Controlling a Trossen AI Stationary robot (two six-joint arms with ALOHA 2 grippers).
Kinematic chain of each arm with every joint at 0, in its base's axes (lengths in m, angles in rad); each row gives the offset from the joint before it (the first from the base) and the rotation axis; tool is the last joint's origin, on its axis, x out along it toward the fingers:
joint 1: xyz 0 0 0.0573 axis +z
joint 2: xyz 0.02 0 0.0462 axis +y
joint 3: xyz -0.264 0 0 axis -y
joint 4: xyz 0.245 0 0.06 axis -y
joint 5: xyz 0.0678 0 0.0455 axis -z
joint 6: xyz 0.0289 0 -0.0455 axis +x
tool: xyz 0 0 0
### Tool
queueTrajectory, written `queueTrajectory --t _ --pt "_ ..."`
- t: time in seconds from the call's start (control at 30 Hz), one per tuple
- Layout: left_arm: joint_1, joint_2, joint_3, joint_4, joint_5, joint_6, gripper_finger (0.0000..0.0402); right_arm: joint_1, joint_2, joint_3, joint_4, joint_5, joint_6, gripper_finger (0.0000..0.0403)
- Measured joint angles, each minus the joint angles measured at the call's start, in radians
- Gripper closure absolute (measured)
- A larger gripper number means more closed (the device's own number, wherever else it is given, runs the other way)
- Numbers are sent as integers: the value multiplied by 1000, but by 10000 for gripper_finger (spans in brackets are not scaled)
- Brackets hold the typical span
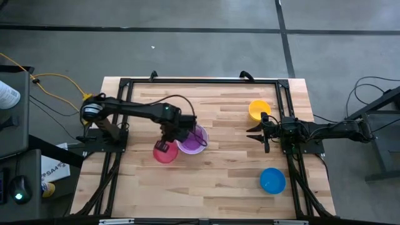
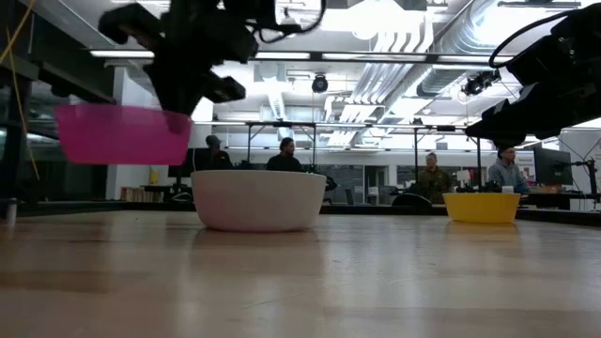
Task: Nest bowls inside each other
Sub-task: Stack the red bowl on the violet bowl
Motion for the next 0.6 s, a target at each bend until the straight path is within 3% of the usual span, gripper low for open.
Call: queueTrajectory --t 0.33,0.6 --pt "68 92 136 11 -33 91 402 0 0 0 0 0 0 305" --pt "125 91 146 75 -64 83 402 0 0 0 0 0 0 305"
